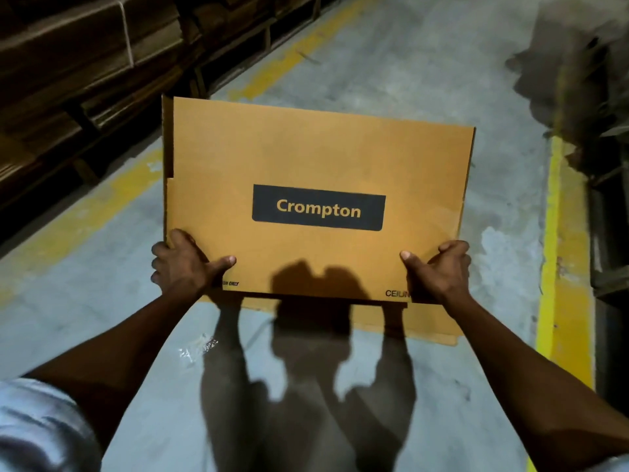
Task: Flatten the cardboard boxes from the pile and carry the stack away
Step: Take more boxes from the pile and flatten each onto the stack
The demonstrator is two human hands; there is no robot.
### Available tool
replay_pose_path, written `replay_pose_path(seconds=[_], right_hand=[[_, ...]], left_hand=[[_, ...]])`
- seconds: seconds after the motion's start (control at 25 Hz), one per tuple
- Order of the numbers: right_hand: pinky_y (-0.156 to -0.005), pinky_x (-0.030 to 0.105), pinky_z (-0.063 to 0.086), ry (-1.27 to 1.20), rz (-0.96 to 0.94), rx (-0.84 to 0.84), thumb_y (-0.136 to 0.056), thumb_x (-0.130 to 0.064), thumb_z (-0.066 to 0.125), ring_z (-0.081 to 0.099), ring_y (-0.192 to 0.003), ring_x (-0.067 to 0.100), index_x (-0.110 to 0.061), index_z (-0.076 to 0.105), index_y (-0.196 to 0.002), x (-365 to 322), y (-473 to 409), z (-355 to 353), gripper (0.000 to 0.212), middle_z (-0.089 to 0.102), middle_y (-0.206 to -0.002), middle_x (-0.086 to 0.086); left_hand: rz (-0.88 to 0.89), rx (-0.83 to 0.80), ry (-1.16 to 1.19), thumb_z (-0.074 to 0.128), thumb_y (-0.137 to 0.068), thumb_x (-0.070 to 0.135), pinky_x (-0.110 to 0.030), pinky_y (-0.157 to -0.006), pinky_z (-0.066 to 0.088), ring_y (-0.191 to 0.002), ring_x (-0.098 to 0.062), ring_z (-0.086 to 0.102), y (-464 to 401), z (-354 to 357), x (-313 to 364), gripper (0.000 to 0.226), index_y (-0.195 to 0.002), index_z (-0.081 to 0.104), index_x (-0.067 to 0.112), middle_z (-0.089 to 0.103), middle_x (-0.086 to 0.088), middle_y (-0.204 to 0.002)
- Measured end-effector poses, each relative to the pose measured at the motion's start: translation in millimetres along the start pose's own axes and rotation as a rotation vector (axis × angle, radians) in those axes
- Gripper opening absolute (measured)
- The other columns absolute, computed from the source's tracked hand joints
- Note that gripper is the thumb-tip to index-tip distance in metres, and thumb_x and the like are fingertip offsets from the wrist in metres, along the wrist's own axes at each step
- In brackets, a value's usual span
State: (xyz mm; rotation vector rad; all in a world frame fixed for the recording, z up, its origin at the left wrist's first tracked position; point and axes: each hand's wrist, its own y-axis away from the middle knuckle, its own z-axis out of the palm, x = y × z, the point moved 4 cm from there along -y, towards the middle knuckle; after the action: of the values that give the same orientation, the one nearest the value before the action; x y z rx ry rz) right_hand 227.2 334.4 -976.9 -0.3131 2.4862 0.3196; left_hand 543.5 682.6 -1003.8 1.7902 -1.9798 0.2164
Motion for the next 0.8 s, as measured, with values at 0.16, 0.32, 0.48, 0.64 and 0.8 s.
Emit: replay_pose_path(seconds=[0.16,0.32,0.48,0.64,0.8], right_hand=[[-0.088,0.041,0.049,0.007,-0.128,0.017,-0.079,-0.049,0.079,0.054,-0.113,0.033,-0.016,0.049,-0.114,-13.1,-25.3,-25.1,0.056,0.051,-0.126,0.016],[-0.059,0.026,0.039,0.098,-0.160,-0.088,-0.081,-0.044,0.080,0.059,-0.094,0.029,-0.012,0.058,-0.102,-6.9,-33.8,-22.4,0.044,0.059,-0.113,0.019],[-0.071,0.035,0.050,0.071,-0.149,-0.200,-0.071,-0.045,0.088,0.055,-0.095,0.025,-0.021,0.045,-0.108,2.8,-15.3,-8.8,0.062,0.050,-0.116,0.010],[-0.094,0.054,0.048,0.088,-0.260,0.001,-0.067,-0.046,0.089,0.052,-0.111,0.038,-0.035,0.042,-0.113,-11.6,-11.5,-27.0,0.067,0.051,-0.119,0.013],[-0.108,0.056,0.032,0.070,-0.361,0.179,-0.080,-0.053,0.076,0.035,-0.132,0.043,-0.032,0.043,-0.134,-53.3,-18.4,-63.8,0.066,0.043,-0.137,0.023]], left_hand=[[0.107,0.036,0.017,0.074,-0.079,0.061,-0.062,-0.103,0.031,-0.128,-0.047,0.039,-11.9,-20.6,11.0,0.070,-0.122,0.043,0.016,0.038,-0.022,-0.137],[0.082,0.023,0.028,0.068,-0.086,0.057,-0.062,-0.099,0.037,-0.125,-0.049,0.041,-20.0,-14.6,12.8,0.064,-0.126,0.045,0.012,0.041,-0.025,-0.136],[-0.035,0.030,0.150,0.067,-0.082,0.065,-0.058,-0.095,0.041,-0.117,-0.051,0.044,-17.3,-6.8,3.4,0.071,-0.119,0.038,0.012,0.046,-0.030,-0.126],[0.150,0.172,0.210,0.064,-0.081,0.070,-0.061,-0.101,0.032,-0.129,-0.046,0.036,-11.6,-31.5,28.8,0.074,-0.129,0.039,0.018,0.042,-0.025,-0.136],[0.265,0.332,0.270,0.067,-0.076,0.072,-0.054,-0.101,0.032,-0.130,-0.041,0.032,-16.9,-71.2,71.0,0.088,-0.137,0.036,0.018,0.037,-0.018,-0.141]])
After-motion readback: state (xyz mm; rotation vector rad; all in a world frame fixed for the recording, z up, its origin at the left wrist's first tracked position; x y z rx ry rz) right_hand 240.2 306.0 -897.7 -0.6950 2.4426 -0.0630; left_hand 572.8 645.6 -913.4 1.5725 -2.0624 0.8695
